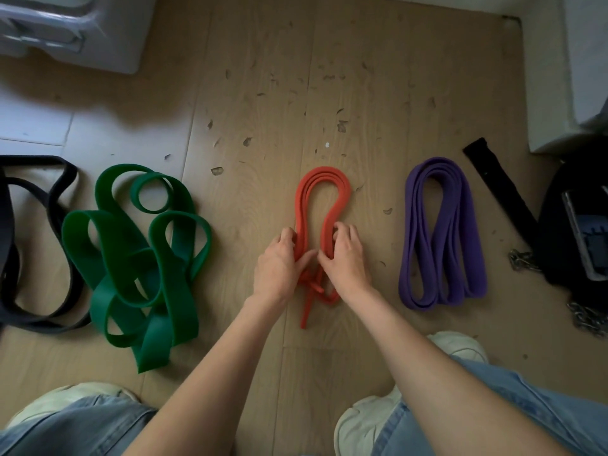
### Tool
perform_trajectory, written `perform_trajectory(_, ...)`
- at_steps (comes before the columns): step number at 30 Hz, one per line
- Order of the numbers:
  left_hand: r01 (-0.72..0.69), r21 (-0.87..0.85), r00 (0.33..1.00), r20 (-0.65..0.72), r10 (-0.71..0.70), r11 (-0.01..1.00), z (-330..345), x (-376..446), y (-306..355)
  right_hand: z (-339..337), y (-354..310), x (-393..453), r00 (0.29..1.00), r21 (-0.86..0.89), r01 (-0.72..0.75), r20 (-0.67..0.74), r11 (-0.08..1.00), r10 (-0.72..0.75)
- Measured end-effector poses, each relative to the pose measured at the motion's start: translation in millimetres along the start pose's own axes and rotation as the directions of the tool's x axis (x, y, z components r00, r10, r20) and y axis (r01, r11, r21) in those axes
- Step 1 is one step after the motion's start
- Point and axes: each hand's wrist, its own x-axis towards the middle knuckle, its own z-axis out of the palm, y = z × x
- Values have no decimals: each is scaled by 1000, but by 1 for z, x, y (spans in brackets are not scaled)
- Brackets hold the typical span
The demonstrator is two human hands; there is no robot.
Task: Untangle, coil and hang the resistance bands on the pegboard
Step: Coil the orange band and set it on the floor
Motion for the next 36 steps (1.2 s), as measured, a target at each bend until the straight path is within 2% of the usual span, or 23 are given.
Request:
perform_trajectory(3,31,4,1000,-3,-31,1000,-5,2,-1,-2,-3,3,1000,-49,-18,16,999,19)
perform_trajectory(7,26,87,997,-68,-20,996,-17,3,-10,-12,-8,16,983,18,-184,-24,983,184)
perform_trajectory(9,19,122,998,-70,-10,992,-20,4,-13,-19,-9,25,976,29,-213,-35,977,214)
perform_trajectory(13,25,136,998,-66,-16,990,-23,7,-13,-22,-16,37,985,-16,-174,-17,985,173)
perform_trajectory(19,-65,64,998,-21,67,996,-18,6,-10,-7,-24,36,997,6,8,81,1000,-8)
perform_trajectory(25,21,128,989,-147,-2,992,-21,-1,-12,-5,-16,16,996,-45,-86,-21,995,85)
perform_trajectory(29,69,235,997,-51,-59,969,-18,-15,-13,4,-14,-4,994,-109,-91,42,990,97)
perform_trajectory(31,77,193,997,10,-81,978,-16,-21,-15,7,-15,-10,990,-91,-121,56,989,126)
perform_trajectory(33,21,108,996,79,-30,994,-14,-22,-15,8,-15,-12,993,-21,-102,64,995,103)
perform_trajectory(36,-48,113,991,129,34,992,-13,-20,-12,8,-16,-12,994,0,-81,80,997,81)
